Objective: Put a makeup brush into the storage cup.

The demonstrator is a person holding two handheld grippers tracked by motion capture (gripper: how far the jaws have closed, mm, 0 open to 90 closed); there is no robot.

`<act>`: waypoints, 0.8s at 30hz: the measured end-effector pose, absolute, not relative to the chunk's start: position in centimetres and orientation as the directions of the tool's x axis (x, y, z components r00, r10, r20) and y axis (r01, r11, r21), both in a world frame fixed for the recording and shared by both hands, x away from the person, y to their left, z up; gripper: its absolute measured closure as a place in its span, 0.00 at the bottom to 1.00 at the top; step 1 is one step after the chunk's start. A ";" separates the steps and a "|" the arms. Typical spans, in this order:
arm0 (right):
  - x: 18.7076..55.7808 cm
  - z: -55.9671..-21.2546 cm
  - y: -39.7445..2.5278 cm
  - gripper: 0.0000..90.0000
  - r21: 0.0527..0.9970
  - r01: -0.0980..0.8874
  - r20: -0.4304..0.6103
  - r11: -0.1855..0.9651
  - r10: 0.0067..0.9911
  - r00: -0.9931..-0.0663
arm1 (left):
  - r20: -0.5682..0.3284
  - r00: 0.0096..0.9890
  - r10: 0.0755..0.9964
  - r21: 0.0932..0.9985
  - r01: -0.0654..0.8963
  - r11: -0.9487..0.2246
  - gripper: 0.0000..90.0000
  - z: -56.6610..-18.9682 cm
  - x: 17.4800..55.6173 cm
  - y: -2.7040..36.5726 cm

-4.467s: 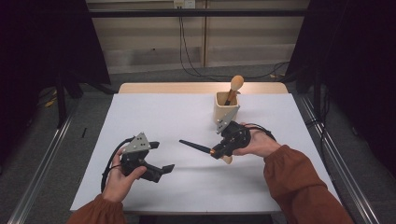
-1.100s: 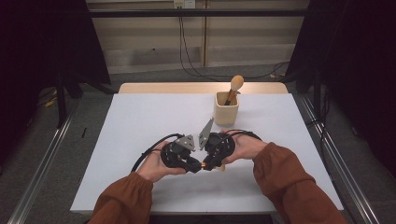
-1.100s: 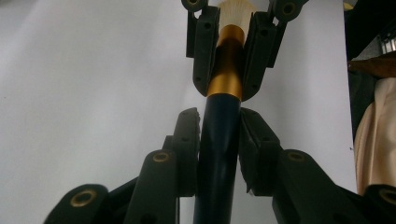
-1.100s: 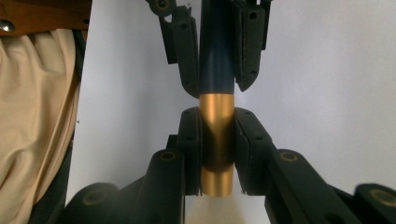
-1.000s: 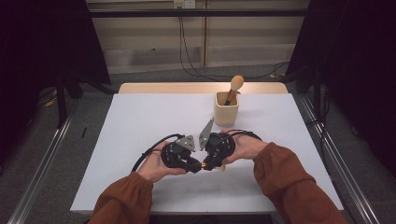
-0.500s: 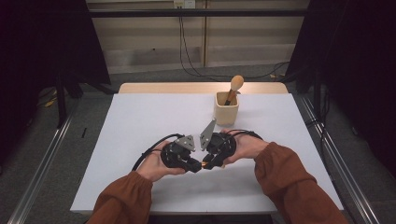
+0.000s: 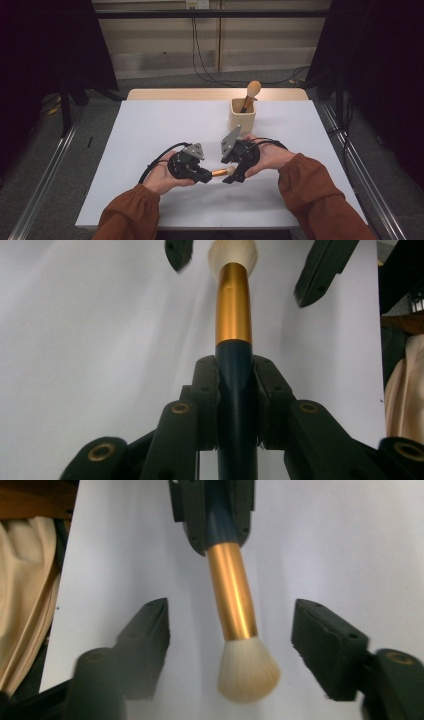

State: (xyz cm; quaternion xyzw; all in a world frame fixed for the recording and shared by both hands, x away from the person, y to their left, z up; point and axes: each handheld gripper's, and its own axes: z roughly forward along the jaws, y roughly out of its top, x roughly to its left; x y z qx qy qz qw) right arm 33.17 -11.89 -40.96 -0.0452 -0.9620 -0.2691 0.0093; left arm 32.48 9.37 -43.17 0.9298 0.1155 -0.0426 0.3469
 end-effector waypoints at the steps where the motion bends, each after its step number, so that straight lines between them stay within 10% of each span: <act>1: 33.2 -41.0 -12.1 0.29 0.526 0.098 0.045 0.845 0.087 -0.995 | -0.157 0.969 0.190 0.636 0.246 -0.731 0.83 -43.2 32.5 9.5; 24: 32.9 -41.7 -16.3 0.05 0.616 0.251 0.096 0.746 0.246 -0.965 | -0.187 0.937 0.296 0.710 0.337 -0.618 0.83 -43.9 32.7 13.2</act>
